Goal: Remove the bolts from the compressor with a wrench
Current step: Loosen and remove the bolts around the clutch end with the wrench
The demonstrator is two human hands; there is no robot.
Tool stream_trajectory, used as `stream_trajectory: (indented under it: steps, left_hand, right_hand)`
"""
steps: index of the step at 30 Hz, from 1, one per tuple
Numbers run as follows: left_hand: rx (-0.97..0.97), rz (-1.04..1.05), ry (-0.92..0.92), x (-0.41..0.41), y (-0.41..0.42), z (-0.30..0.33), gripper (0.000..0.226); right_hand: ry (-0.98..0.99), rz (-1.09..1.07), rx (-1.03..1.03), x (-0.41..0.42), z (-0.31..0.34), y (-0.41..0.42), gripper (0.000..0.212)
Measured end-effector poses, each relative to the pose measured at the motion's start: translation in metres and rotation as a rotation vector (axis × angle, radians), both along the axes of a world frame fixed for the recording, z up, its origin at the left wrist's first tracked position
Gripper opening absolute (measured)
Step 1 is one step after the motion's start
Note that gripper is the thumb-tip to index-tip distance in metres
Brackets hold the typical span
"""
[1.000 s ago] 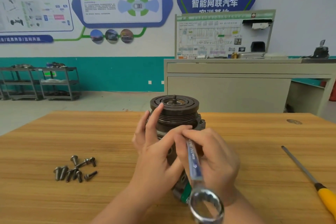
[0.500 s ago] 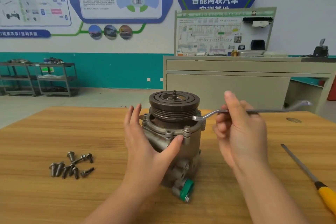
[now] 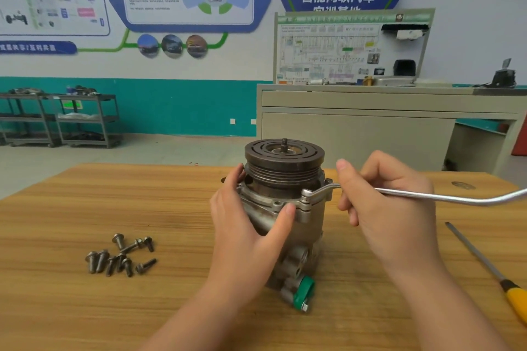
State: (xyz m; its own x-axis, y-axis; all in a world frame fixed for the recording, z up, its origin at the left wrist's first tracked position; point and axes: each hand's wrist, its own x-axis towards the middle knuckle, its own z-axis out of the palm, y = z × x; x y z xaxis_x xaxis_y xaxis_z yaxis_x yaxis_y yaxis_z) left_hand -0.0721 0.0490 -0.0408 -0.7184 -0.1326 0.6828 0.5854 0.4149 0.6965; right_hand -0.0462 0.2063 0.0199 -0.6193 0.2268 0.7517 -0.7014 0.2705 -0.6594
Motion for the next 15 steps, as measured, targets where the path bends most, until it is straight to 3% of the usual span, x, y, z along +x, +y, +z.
stream_trajectory:
  steps: [7, 12, 13, 15]
  left_hand:
    - [-0.009, -0.007, 0.076, -0.003, -0.002, -0.001, 0.078]
    - [-0.020, -0.013, 0.067, -0.005, -0.003, -0.003, 0.083]
    - [-0.017, -0.002, 0.078, -0.005, -0.003, -0.003, 0.079]
    - [-0.011, 0.016, 0.099, -0.003, -0.003, -0.001, 0.075]
  right_hand:
    - [0.056, -0.188, 0.262, 0.014, 0.012, -0.017, 0.042]
    - [0.180, -0.400, 0.636, 0.025, 0.004, -0.040, 0.048]
    - [0.158, -0.395, 0.575, 0.026, 0.000, -0.037, 0.044]
    - [0.014, -0.248, 0.259, 0.026, -0.005, -0.026, 0.041]
